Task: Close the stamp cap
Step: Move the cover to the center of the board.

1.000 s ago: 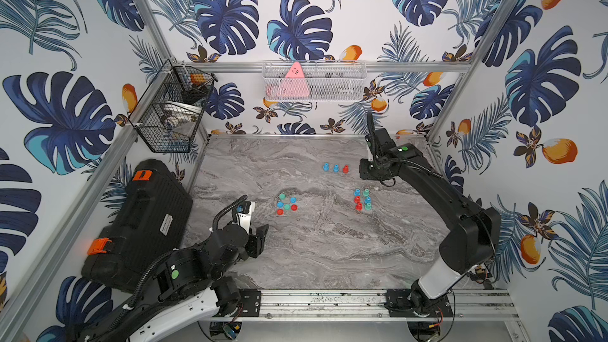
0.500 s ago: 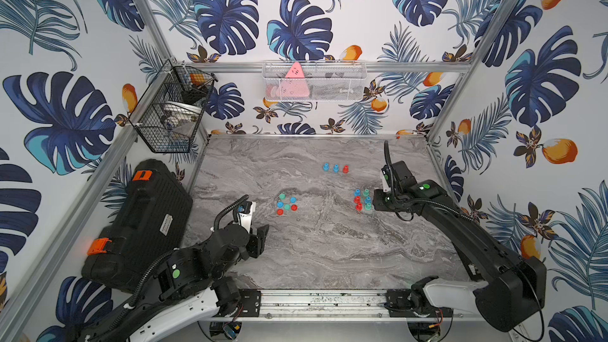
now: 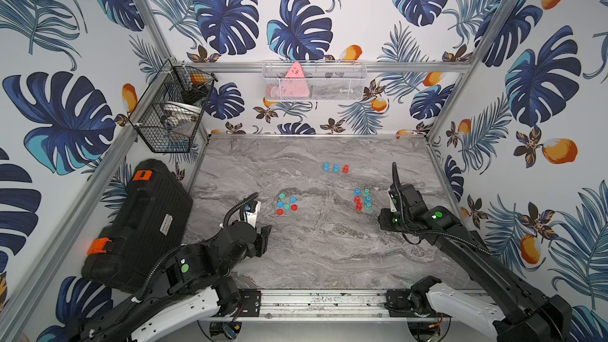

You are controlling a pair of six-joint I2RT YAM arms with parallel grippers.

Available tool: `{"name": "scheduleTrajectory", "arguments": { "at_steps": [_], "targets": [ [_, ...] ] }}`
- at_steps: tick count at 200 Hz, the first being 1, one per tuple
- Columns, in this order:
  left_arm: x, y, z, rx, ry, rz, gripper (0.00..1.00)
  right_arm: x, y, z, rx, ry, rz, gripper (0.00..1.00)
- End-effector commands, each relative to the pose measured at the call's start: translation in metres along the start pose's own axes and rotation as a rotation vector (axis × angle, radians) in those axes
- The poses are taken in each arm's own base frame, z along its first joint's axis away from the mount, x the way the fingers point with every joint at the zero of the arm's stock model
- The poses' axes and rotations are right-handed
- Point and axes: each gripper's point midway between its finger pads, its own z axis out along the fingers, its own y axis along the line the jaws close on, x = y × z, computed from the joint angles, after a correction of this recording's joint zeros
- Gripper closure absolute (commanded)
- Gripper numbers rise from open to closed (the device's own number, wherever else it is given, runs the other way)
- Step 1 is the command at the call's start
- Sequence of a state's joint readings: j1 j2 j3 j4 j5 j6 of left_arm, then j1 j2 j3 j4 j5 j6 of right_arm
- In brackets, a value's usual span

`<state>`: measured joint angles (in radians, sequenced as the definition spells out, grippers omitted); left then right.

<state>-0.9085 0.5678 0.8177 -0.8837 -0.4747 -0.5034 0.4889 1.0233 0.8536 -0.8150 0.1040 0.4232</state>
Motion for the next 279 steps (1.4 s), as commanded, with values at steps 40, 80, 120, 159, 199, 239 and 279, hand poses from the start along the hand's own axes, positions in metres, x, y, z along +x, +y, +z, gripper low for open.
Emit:
{"name": "scheduleTrajectory", "arguments": {
  "at_steps": [40,80,120,159,199,239,279],
  "targets": [
    [-0.001,0.003,0.002,-0.032,0.012,-0.020,0.38,-0.006,0.006,-0.006,0.014,-0.058,-0.012,0.59],
    [0.002,0.002,0.005,-0.050,0.045,-0.020,0.38,-0.002,0.013,-0.010,0.013,-0.079,-0.036,0.58],
    [0.000,-0.002,0.011,-0.063,0.062,-0.015,0.38,-0.002,0.014,-0.012,0.013,-0.087,-0.044,0.57],
    [0.005,-0.029,0.033,0.013,0.098,-0.024,0.37,-0.001,0.015,-0.014,0.012,-0.097,-0.049,0.57],
    [0.001,-0.049,0.058,0.024,0.117,-0.010,0.37,-0.001,0.016,-0.017,0.009,-0.110,-0.052,0.56],
    [-0.005,-0.067,0.078,0.049,0.117,-0.014,0.36,-0.001,0.017,-0.017,0.009,-0.110,-0.057,0.56],
    [-0.007,-0.076,0.102,0.079,0.147,-0.052,0.37,-0.001,0.018,-0.020,0.002,-0.123,-0.064,0.56]
  ]
}}
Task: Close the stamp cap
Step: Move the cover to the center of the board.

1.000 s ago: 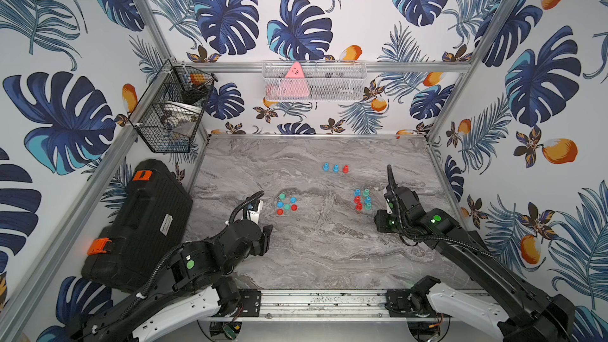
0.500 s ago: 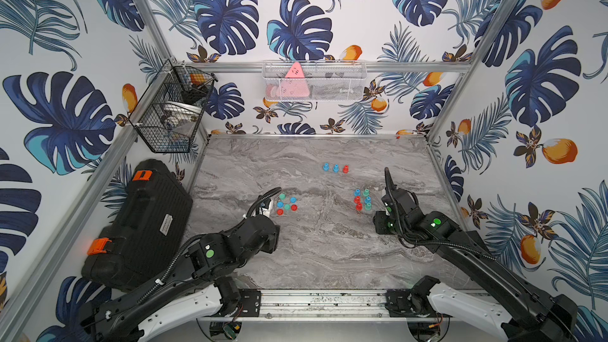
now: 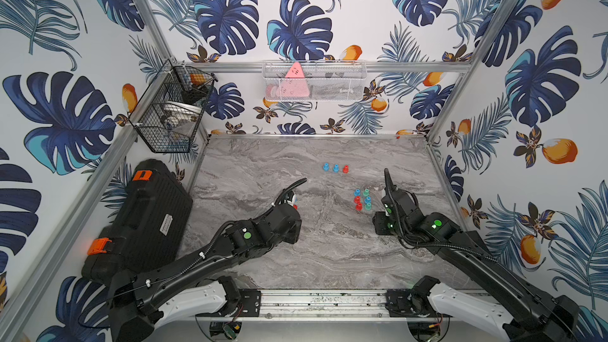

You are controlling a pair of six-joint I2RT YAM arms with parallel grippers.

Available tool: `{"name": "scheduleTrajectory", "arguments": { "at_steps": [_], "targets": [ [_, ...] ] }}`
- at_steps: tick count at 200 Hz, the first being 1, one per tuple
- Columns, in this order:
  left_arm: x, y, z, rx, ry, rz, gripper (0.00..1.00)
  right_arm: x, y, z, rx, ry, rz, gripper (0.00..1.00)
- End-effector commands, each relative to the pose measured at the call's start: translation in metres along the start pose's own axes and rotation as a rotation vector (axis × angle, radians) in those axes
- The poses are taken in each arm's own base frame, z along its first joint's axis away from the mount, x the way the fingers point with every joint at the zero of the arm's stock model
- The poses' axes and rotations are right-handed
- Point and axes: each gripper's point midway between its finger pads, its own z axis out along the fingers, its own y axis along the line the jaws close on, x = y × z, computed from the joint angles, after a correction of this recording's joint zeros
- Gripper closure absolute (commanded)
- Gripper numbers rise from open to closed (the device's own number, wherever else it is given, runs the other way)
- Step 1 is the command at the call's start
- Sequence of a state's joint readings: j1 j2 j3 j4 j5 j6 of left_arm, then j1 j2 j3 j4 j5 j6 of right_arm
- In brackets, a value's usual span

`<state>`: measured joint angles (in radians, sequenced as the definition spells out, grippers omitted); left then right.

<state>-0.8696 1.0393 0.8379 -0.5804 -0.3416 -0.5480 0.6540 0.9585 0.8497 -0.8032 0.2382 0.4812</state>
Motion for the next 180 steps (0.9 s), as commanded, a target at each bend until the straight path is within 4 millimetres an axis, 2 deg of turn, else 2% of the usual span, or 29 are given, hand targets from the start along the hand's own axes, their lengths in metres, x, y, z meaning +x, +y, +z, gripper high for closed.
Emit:
{"name": "scheduleTrajectory", "arguments": {
  "at_steps": [1,75,126,180],
  "targets": [
    [-0.016,-0.013,0.008,0.065,-0.032,-0.036,0.37,-0.001,-0.002,-0.002,0.010,-0.016,0.005,0.56],
    [-0.035,-0.006,0.045,0.111,-0.001,-0.162,0.37,-0.001,0.000,-0.004,0.010,-0.021,-0.004,0.55],
    [-0.029,0.001,0.074,0.121,0.039,-0.241,0.38,-0.001,0.001,-0.004,0.010,-0.024,-0.006,0.55],
    [-0.033,0.013,0.092,0.116,0.038,-0.304,0.37,0.000,0.001,-0.003,0.014,-0.023,-0.008,0.55]
  ]
}}
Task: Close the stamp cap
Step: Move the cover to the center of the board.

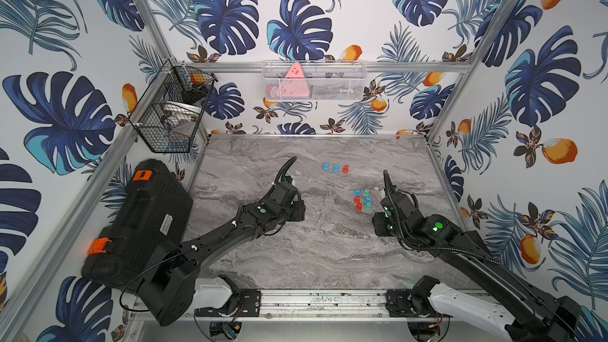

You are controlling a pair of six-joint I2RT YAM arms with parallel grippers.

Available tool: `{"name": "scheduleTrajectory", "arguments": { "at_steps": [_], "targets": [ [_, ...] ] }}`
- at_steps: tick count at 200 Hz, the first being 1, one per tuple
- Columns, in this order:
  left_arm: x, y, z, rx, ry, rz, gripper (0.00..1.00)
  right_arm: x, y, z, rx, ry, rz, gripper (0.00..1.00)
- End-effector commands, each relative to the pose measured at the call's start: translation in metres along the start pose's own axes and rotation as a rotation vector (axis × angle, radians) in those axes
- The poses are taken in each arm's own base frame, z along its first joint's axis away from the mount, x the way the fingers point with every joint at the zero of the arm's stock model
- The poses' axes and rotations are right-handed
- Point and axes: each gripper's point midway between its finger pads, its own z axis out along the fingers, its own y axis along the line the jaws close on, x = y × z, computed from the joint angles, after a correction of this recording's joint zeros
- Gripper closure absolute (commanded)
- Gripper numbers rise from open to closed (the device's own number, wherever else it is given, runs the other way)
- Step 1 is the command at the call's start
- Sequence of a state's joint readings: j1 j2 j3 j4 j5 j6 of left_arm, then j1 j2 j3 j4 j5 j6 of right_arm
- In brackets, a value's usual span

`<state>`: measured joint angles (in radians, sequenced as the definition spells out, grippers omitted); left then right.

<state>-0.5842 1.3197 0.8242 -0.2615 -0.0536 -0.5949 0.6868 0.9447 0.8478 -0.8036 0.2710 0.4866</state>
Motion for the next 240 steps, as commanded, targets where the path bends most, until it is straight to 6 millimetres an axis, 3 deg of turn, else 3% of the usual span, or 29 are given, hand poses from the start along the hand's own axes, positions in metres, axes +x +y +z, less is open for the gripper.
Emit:
{"name": "scheduleTrajectory", "arguments": {
  "at_steps": [1,240],
  "targets": [
    [-0.010,-0.007,0.006,0.047,-0.026,-0.039,0.37,0.000,-0.001,0.000,0.011,-0.001,0.010,0.55],
    [-0.006,0.011,0.066,0.027,0.045,-0.110,0.39,0.000,0.000,0.004,0.019,0.011,0.006,0.55]
  ]
}}
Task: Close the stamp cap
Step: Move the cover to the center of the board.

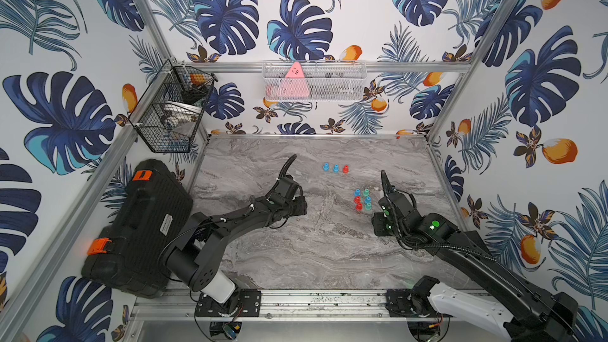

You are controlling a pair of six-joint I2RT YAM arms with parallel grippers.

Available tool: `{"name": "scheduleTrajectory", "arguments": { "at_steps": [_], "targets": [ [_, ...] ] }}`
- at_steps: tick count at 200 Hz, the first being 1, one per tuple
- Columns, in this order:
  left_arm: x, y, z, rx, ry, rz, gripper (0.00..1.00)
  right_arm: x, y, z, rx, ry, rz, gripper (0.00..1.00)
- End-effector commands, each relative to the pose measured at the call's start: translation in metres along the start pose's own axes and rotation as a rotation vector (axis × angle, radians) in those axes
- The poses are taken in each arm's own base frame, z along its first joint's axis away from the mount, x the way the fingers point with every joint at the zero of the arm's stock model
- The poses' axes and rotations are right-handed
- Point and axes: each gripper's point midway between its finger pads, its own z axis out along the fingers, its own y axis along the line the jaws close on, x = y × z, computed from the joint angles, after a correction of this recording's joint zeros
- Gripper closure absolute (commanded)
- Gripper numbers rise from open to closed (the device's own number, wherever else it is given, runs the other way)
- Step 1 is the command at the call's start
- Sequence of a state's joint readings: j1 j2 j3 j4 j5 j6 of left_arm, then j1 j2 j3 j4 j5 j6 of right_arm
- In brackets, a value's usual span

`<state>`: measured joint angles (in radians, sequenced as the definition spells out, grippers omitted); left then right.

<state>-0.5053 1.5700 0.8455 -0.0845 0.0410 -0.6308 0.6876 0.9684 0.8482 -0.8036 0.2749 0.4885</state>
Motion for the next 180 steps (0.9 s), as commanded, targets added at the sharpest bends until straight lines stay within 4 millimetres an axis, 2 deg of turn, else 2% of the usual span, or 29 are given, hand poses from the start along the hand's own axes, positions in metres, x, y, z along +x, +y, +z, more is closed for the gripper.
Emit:
{"name": "scheduleTrajectory", "arguments": {
  "at_steps": [1,180],
  "targets": [
    [-0.008,-0.005,0.003,0.023,-0.022,-0.014,0.39,-0.002,0.000,-0.001,0.005,-0.006,0.011,0.55],
    [-0.008,0.008,0.030,-0.025,0.009,-0.015,0.39,-0.002,0.000,0.002,0.013,0.001,0.010,0.55]
  ]
}}
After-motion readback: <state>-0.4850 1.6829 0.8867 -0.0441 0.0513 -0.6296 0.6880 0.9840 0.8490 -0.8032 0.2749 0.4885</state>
